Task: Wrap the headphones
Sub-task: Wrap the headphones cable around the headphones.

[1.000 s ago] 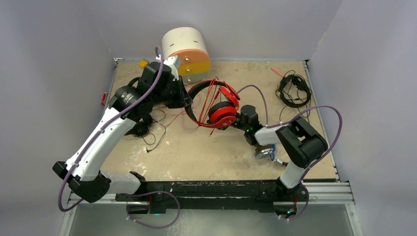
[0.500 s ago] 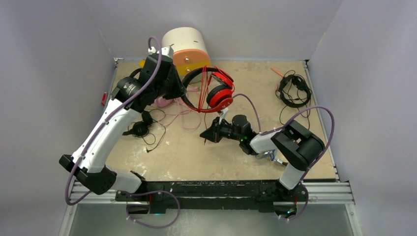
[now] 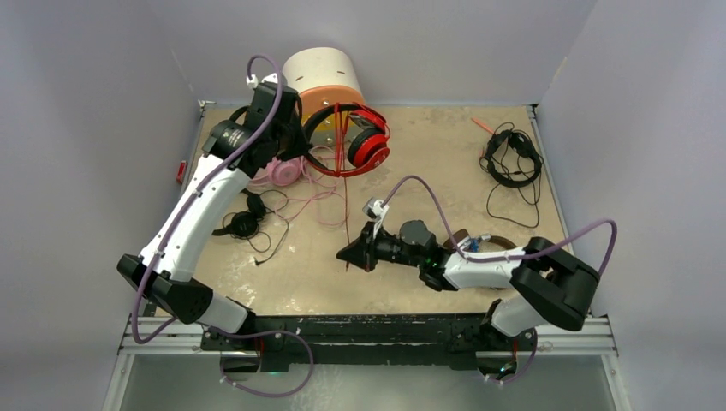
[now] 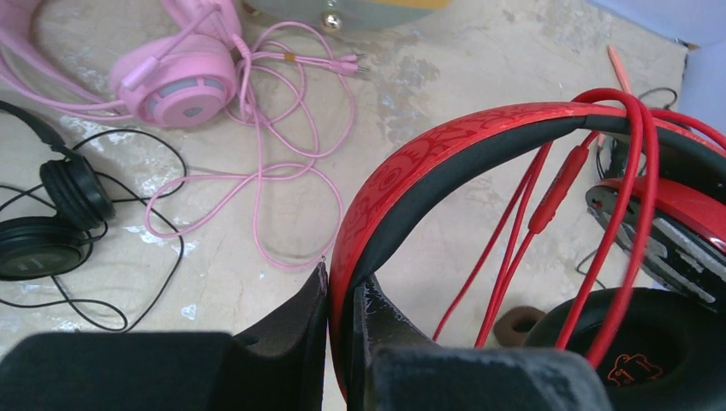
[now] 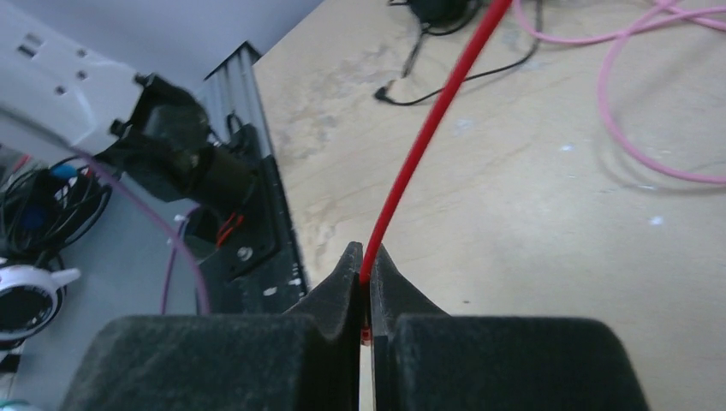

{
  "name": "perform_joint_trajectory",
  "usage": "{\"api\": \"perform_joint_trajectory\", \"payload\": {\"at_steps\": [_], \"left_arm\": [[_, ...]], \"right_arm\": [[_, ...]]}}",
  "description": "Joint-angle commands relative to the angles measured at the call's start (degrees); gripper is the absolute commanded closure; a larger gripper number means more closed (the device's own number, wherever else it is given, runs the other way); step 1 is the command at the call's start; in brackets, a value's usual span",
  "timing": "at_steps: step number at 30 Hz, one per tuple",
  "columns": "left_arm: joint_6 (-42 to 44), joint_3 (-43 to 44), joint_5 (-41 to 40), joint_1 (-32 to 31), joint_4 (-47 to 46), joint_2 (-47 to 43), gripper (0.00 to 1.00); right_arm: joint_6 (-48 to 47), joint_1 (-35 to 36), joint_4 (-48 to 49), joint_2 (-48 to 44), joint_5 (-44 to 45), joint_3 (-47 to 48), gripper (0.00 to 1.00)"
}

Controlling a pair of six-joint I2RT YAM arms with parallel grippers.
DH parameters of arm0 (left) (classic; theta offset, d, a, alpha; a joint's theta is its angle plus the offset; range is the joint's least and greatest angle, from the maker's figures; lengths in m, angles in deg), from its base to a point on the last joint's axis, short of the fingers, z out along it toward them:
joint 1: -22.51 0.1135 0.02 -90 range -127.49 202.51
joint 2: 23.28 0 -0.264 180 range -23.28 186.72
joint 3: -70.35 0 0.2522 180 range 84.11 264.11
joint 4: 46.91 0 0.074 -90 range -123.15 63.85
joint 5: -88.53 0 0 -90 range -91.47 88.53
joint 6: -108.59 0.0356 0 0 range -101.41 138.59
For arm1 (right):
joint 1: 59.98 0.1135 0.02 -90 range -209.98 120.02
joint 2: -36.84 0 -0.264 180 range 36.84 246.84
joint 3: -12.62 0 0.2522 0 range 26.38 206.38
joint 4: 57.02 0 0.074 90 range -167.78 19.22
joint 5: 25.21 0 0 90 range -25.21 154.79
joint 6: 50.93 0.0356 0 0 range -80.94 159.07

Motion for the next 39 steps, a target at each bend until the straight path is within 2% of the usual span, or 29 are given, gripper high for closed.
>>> {"api": "perform_joint_trajectory", "payload": {"at_steps": [1,4,12,23,27,33,39], "left_arm": [[-4.30,0.12,-7.00,0.27,-5.60,-0.36,1.00],[-5.49,0.01,-11.63,0.60,-4.93,0.36,1.00],[-4.90,-3.35,-17.10,0.92,-6.17,1.36,1.00],[1.70,-22.27,-16.30,-0.33,-18.88,-3.81,1.00],[3.18,-28.02,-18.25,-3.15,-20.99,-5.04,1.00],[3.53,-34.65,-19.96,-7.77,-22.44,-5.96,1.00],[5.82,-46.06,-9.19,-8.93,-31.43,-9.30,1.00]], "right_arm": [[-2.60,5.17,-6.01,-3.82,5.78,2.11,1.00],[-3.80,8.69,-10.27,-5.30,7.77,4.45,1.00],[-8.01,16.23,-25.65,-6.98,13.57,14.92,1.00],[-10.32,16.78,-54.13,-8.70,24.33,32.66,1.00],[-11.01,15.65,-64.98,-8.03,29.96,39.04,1.00],[-9.51,9.02,-71.07,-8.34,28.41,40.29,1.00],[-9.63,3.44,-74.01,-7.89,26.48,39.16,1.00]]}}
